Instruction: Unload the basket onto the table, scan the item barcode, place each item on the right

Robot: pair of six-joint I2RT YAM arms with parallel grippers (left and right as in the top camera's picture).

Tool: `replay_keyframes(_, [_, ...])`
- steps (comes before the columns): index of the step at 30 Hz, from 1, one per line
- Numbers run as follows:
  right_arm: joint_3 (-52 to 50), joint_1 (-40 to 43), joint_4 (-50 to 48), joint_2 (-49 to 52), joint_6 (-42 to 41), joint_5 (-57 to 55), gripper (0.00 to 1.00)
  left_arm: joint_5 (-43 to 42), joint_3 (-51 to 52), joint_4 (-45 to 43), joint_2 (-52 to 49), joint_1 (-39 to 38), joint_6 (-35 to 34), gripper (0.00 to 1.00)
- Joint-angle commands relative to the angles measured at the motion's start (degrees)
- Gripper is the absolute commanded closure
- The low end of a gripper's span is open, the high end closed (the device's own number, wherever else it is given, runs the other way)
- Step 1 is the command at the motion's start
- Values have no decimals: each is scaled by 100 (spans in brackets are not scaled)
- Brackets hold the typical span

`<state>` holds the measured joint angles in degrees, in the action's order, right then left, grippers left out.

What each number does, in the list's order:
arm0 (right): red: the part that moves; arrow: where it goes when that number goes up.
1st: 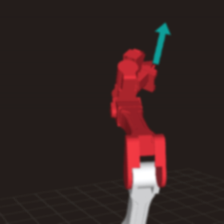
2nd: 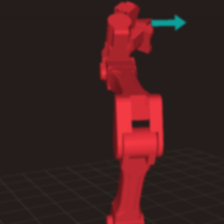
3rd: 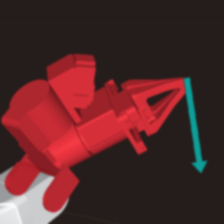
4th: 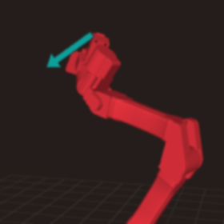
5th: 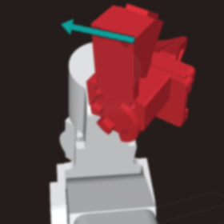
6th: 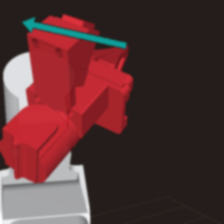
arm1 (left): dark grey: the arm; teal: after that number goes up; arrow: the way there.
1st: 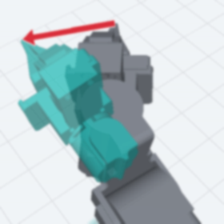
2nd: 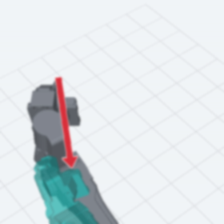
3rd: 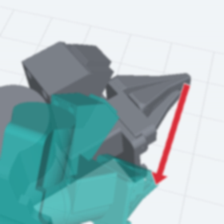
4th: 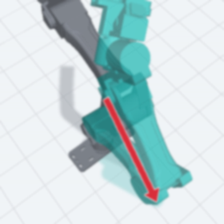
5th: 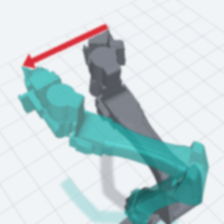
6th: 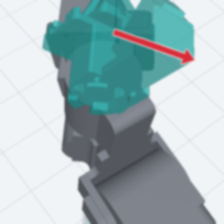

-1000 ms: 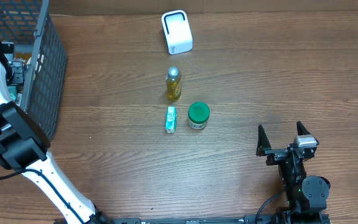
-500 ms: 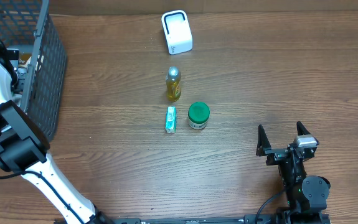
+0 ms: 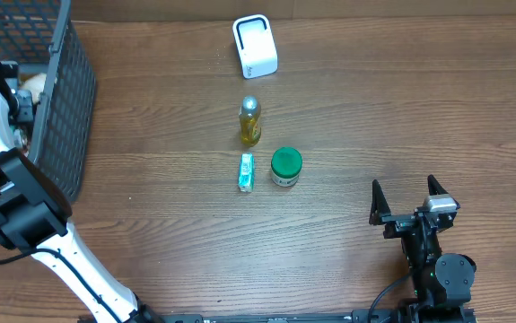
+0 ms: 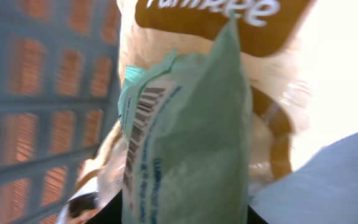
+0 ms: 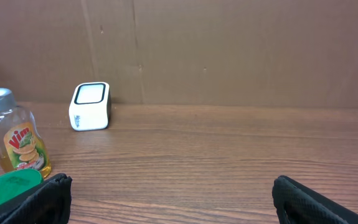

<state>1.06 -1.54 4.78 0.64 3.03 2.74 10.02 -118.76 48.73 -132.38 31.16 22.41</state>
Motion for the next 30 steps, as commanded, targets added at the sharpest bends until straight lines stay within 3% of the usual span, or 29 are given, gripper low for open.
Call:
replay_keyframes(1, [-61, -28, -13, -26, 4, -13, 0, -511, -634, 39, 863, -55, -391, 73])
replay_keyframes(8, [-61, -28, -13, -26, 4, -13, 0, -573, -879, 72, 2044, -55, -855, 70])
replay_keyframes(13, [-61, -28, -13, -26, 4, -13, 0, -1392, -879, 160, 2942, -66, -1421, 70])
replay_keyframes(18, [-61, -28, -13, -26, 4, -13, 0, -1397, -879, 514, 3611, -208, -1963, 69])
replay_keyframes(24, [-61, -28, -13, -26, 4, -15, 0, -678, -772, 737, 3595, -297, -1971, 62])
replay_keyframes(30, [-61, -28, -13, -26, 4, -13, 0, -706, -511, 879, 3069, -66, -2026, 53])
